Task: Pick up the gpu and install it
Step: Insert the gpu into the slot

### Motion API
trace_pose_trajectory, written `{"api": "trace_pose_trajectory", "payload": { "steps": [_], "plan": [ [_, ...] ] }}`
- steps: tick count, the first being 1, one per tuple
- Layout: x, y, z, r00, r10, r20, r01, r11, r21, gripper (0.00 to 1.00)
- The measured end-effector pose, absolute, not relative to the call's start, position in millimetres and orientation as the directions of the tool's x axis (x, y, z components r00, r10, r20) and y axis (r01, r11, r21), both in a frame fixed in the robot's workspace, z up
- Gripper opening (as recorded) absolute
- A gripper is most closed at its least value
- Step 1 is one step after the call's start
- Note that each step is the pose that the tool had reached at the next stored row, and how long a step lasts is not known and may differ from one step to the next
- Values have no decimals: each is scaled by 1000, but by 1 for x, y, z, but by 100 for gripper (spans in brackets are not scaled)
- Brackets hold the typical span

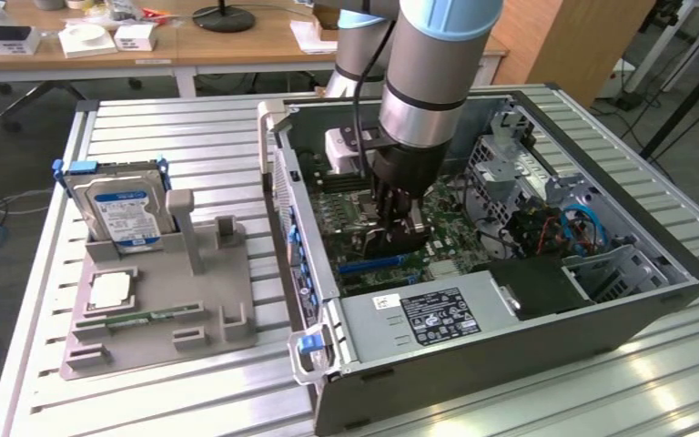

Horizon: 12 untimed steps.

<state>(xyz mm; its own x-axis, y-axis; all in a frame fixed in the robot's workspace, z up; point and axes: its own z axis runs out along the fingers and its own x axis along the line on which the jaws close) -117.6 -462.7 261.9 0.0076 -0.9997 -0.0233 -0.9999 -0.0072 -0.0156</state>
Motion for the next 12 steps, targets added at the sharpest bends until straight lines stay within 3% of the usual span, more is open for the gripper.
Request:
{"api": "trace_pose_trajectory", "payload": {
  "steps": [12],
  "plan": [
    [-118, -463, 262, 3, -1000, -23, -1000, -3, -15, 26]
  ]
}}
